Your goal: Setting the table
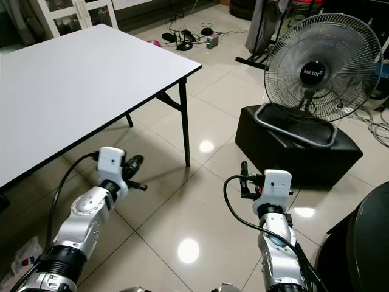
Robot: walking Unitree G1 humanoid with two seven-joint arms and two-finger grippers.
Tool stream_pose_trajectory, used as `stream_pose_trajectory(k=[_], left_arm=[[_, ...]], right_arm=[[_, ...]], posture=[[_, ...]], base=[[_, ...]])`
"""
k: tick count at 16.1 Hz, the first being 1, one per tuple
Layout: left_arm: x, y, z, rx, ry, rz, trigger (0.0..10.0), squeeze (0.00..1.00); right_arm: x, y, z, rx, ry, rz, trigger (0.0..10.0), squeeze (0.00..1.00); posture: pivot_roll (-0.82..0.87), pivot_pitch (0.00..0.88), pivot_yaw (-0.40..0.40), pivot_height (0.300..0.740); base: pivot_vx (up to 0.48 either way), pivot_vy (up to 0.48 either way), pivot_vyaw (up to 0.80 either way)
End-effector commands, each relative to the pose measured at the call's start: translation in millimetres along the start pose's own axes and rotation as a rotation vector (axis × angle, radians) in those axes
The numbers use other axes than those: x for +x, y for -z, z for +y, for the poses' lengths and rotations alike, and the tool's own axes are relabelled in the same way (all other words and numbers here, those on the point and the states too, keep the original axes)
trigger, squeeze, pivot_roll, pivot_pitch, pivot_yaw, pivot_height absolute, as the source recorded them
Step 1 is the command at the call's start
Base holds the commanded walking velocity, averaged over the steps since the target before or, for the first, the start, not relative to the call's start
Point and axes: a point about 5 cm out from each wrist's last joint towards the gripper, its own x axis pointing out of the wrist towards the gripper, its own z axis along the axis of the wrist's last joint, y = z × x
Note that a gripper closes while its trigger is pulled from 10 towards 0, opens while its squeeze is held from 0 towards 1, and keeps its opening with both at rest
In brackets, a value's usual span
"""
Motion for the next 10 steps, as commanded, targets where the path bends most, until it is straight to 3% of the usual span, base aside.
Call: stream_pose_trajectory(k=[1, 5, 10], left_arm=[[2.9, -10.9, 2.4, 0.03, 0.007, -0.033, 10.0, 0.0], [1.6, -6.3, 11.0, 0.001, -0.048, -0.011, 10.0, 0.0], [0.2, -8.0, 12.5, 0.023, -0.046, -0.014, 10.0, 0.0]], right_arm=[[1.0, -11.3, -2.4, -0.01, 0.022, -0.058, 10.0, 0.0], [-6.6, -4.6, -10.2, -0.009, 0.063, -0.027, 10.0, 0.0], [-0.7, -3.7, 1.6, -0.011, 0.049, -0.019, 10.0, 0.0]], posture=[[-0.07, 0.0, 0.047, 0.718], [-0.06, 0.0, 0.043, 0.718], [-0.04, 0.0, 0.047, 0.718]], base=[[0.0, 0.0, 0.0], [0.0, 0.0, 0.0], [0.0, 0.0, 0.0]])
